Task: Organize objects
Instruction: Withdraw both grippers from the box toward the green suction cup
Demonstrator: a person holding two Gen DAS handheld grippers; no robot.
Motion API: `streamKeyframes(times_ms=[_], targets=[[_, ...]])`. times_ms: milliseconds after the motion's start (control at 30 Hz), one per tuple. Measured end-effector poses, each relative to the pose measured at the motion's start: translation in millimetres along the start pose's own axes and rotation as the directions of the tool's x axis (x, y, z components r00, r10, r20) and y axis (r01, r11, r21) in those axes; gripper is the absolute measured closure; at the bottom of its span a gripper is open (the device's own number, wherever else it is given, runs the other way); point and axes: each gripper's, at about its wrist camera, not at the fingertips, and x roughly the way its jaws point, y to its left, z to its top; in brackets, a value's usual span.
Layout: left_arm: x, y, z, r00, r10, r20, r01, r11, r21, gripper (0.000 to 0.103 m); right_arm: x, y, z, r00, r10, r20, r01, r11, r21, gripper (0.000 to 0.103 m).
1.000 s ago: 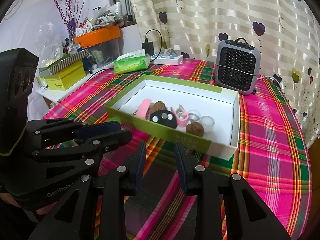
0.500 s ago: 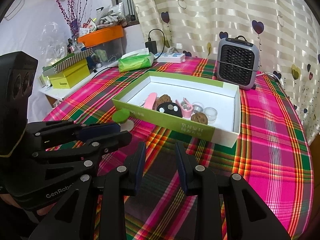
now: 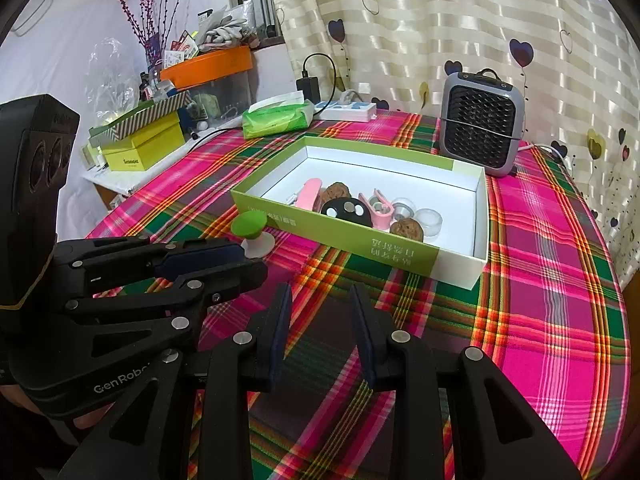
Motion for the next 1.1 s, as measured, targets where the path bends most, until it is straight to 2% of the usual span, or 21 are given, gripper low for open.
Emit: streamKeyframes(times_ms=[1100], targets=[[-5.7,14.2,-6.9,1.0,0.0,0.008,0.001,1.0,-0.017,0.084,1.6,11.8,-1.3,1.0,0.01,-0.006,-0.01,1.0,-0.017,0.071]])
